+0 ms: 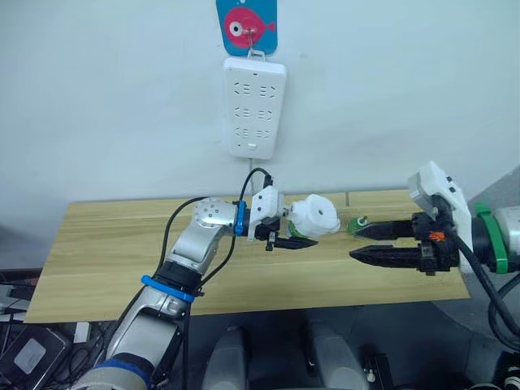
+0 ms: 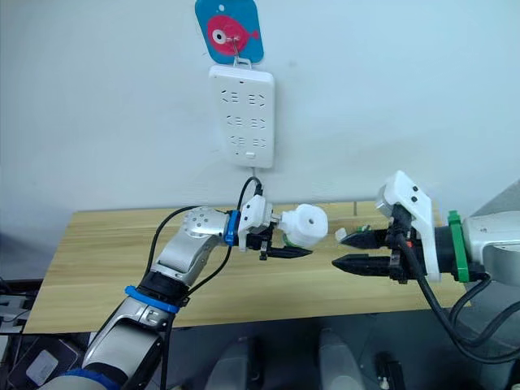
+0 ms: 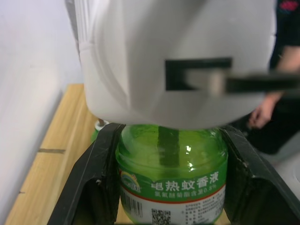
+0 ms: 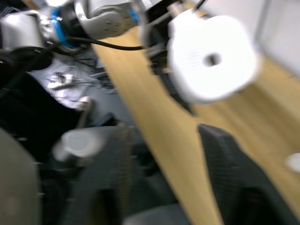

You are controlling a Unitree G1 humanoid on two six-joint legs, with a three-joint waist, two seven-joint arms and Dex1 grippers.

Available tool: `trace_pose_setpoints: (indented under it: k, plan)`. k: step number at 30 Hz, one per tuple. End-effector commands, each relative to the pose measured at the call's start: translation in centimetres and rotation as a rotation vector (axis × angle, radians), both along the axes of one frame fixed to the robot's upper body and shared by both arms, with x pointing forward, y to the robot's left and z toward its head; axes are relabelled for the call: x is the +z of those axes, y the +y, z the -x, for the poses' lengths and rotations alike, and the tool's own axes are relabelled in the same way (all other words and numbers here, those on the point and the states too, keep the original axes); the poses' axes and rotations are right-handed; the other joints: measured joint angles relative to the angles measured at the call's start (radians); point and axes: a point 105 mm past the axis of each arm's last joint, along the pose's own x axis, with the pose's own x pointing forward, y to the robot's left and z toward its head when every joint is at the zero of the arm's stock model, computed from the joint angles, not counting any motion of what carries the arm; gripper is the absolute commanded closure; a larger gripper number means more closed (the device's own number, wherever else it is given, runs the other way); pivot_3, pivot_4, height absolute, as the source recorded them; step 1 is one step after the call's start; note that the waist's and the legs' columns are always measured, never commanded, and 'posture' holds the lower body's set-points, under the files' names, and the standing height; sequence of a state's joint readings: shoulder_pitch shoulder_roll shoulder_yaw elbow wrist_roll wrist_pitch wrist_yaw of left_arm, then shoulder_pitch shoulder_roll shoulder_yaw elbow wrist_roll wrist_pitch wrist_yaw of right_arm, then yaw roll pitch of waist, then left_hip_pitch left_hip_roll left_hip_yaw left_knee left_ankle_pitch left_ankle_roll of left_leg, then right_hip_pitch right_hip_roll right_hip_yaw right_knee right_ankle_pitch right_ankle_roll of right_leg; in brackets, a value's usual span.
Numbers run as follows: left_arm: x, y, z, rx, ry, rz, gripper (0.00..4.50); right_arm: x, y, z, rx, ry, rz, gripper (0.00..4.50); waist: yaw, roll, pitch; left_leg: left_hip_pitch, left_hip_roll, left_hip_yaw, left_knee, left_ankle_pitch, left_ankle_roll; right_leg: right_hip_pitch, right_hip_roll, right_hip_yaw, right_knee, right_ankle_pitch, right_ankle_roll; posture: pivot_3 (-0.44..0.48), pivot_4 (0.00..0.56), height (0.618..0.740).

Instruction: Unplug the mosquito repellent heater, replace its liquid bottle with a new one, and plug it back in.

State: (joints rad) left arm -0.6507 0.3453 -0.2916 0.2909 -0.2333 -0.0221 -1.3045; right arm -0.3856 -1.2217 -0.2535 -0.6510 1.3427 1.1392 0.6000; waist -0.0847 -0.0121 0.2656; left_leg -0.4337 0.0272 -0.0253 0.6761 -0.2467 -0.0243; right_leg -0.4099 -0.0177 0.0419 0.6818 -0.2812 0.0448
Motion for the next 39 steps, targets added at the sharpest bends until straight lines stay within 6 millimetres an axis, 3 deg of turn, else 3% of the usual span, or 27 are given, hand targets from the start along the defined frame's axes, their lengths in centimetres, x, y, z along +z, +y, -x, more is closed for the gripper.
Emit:
trace_pose_setpoints:
  k: [1,3,4,22,28,31,34,39]
  plan:
    - [1.1,-0.5,0.2,-0.058,-0.078,-0.01,2.21,0.9,-0.1,-0.4,0.014,-0.102,0.023,0.74,-0.001,0.0,0.0,0.0,0.0,0.0,0.0,0.0,0.0,0.0,0.0,0.0,0.0,0.0,0.0,-0.2,0.232,0.74]
    - [1.1,-0.9,0.2,-0.082,-0.09,-0.029,2.21,0.8,0.2,-0.7,0.023,-0.114,0.014,0.09,-0.002,0.0,0.0,0.0,0.0,0.0,0.0,0.0,0.0,0.0,0.0,0.0,0.0,0.0,0.0,-0.202,0.23,0.74]
    - [1.1,-1.1,0.2,-0.089,-0.095,-0.04,2.21,0.7,0.3,-0.7,0.032,-0.117,0.014,0.01,-0.002,0.0,0.0,0.0,0.0,0.0,0.0,0.0,0.0,0.0,0.0,0.0,-0.001,0.0,0.0,-0.202,0.23,0.74]
    - [1.4,-2.1,1.0,-0.165,-0.15,-0.148,2.21,-2.2,4.4,-2.1,0.098,-0.132,0.034,0.01,-0.003,0.0,0.0,0.0,0.0,0.0,0.0,0.0,0.0,0.0,0.0,0.0,0.0,0.0,0.0,-0.186,0.223,0.74]
    - [1.4,-2.2,1.2,-0.17,-0.154,-0.153,2.21,-2.4,4.8,-2.6,0.079,-0.15,0.034,0.01,-0.002,0.0,0.0,0.0,0.0,-0.001,0.0,0.0,0.0,0.0,0.0,0.0,0.0,0.0,0.0,-0.181,0.228,0.74]
    - [1.5,-2.2,1.2,-0.166,-0.151,-0.15,2.21,-2.6,4.8,-2.8,0.075,-0.158,0.039,0.57,-0.002,0.0,0.0,0.0,0.0,-0.001,0.0,0.0,0.0,0.0,0.0,0.0,0.0,0.0,0.0,-0.179,0.231,0.74]
    - [1.7,-2.3,1.2,-0.166,-0.148,-0.145,2.21,-2.6,4.7,-2.9,0.071,-0.166,0.041,1.45,-0.002,0.0,0.0,0.0,0.0,-0.001,0.0,0.0,0.0,0.0,0.0,0.0,0.0,0.0,0.0,-0.177,0.234,0.74]
    - [2.0,-2.4,1.2,-0.16,-0.135,-0.125,2.21,-2.5,4.6,-3.0,0.053,-0.168,0.023,1.44,-0.002,0.0,0.0,0.0,0.0,-0.001,0.0,0.0,0.0,0.0,0.0,0.0,0.0,0.0,0.0,-0.178,0.235,0.74]
